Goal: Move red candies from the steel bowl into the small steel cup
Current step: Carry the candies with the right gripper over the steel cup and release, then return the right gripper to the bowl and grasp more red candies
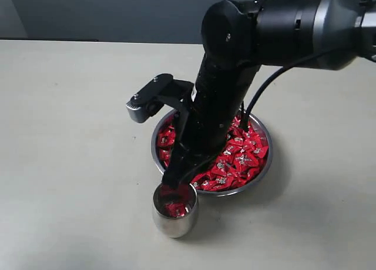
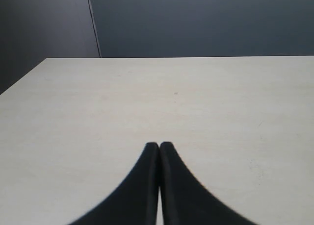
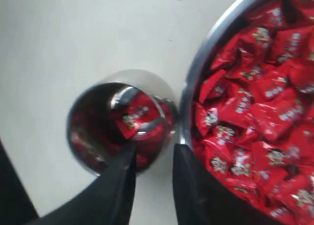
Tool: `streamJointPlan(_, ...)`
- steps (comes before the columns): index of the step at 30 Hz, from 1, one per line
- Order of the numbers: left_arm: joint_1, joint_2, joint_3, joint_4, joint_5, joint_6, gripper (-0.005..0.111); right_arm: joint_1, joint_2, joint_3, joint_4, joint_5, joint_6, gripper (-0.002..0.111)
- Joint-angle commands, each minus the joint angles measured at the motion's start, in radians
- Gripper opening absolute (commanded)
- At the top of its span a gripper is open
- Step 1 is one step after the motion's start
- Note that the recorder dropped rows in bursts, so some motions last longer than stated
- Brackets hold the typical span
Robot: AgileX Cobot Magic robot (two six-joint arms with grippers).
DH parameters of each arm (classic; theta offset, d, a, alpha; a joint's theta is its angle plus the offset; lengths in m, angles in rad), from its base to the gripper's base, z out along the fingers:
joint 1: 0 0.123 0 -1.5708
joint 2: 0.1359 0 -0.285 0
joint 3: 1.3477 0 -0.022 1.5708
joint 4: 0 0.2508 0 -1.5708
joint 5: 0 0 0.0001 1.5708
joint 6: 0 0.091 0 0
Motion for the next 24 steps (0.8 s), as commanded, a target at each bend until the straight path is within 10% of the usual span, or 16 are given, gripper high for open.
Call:
streamJointPlan(1, 0.001, -0.004, 0.004, 0.001, -0.002, -0.003, 0.000, 0.000, -0.045, -0.013, -0.200, -0.060, 0.159, 0.019)
streamJointPlan(8, 0.001, -0.004, 0.004, 0.001, -0.002, -0.003, 0.000, -0.148, -0.084, -0.013, -0.338, -0.200, 0.315, -0.001)
streamJointPlan(14, 0.001, -0.004, 0.004, 0.001, -0.002, -0.003, 0.000, -0.401, -0.059, -0.010, -0.009, -0.266, 0.110, -0.001)
streamJointPlan(24, 0.001, -0.004, 0.004, 0.001, -0.002, -0.003, 0.000, -0.277, 0.100, -0.010, 0.078, -0.284, -0.109, -0.001)
